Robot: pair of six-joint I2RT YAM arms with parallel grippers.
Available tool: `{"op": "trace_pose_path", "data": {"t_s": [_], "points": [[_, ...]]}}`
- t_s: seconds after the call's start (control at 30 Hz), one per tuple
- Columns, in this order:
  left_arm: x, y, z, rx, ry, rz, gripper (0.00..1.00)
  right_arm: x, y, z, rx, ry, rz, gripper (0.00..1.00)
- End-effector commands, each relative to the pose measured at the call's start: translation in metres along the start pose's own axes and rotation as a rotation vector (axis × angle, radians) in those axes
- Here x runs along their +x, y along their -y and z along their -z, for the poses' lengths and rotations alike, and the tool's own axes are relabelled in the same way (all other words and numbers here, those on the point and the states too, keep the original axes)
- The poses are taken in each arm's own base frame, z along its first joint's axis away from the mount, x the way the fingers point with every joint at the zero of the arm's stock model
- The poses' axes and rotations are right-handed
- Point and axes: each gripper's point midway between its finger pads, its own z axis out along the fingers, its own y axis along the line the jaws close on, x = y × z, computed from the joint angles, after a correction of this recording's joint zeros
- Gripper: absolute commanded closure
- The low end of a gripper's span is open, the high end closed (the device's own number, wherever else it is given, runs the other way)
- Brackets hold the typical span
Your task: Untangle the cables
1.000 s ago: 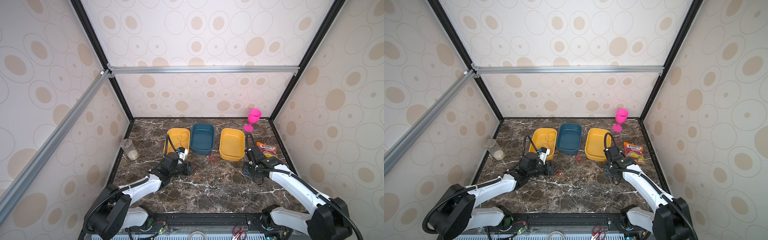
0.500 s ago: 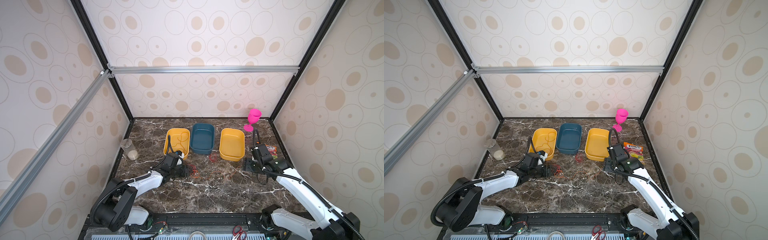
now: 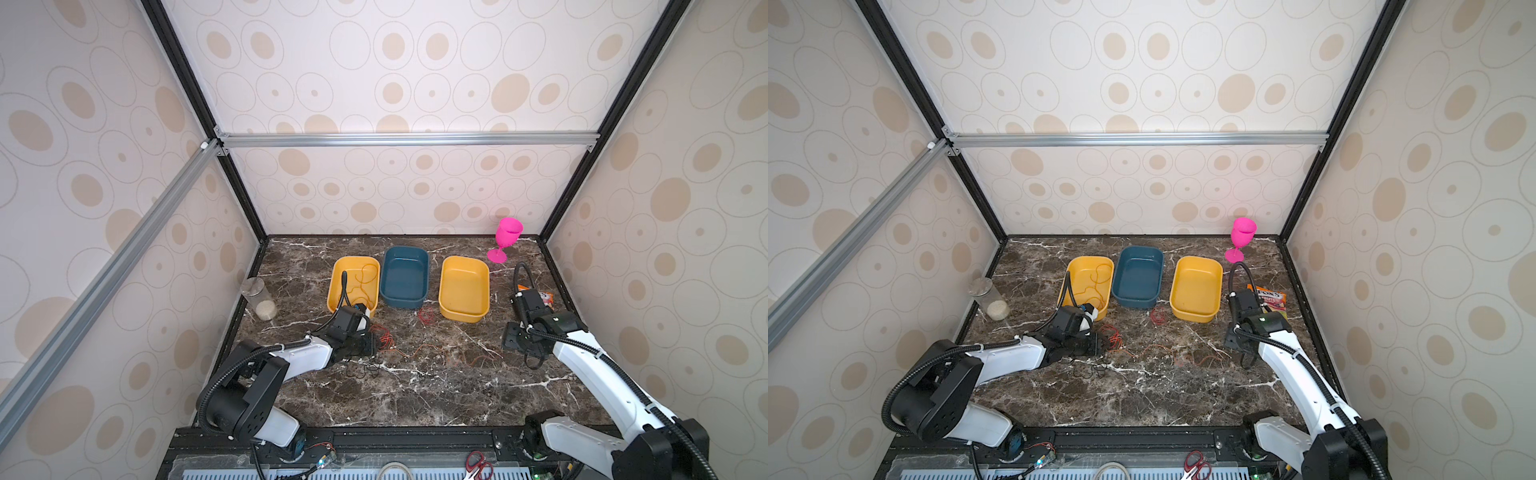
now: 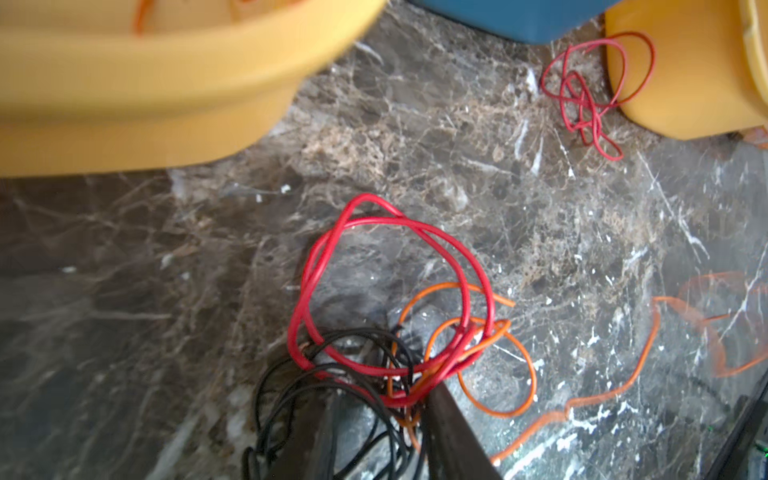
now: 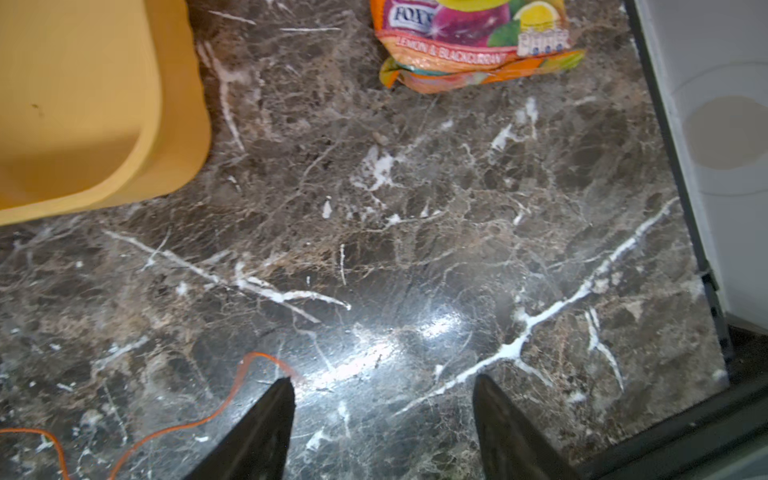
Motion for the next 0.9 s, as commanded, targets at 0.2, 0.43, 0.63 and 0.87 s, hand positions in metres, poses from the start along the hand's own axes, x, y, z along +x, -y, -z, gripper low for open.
{"op": "trace_pose_path", "data": {"t_s": [0.2,0.43,0.63,0.87], "points": [[0.01,-0.02,0.0,-0.09,-0.036,0.006,0.68,0.009,0.023,-0.002,-0.002,-0.021,-0.108,0.32],[-0.002,-0.007,0.006,-0.042,0.004,0.005,0.67,0.007,-0.069,0.016,-0.427,0.002,0.099,0.38],[-0.003,-0.004,0.009,-0.025,0.018,0.006,0.65,0.025,-0.173,0.055,-0.703,0.089,0.451,0.38],[-0.011,0.011,0.023,0.032,0.052,0.0,0.6,0.082,-0.27,0.069,-0.889,0.068,0.806,0.38]]}}
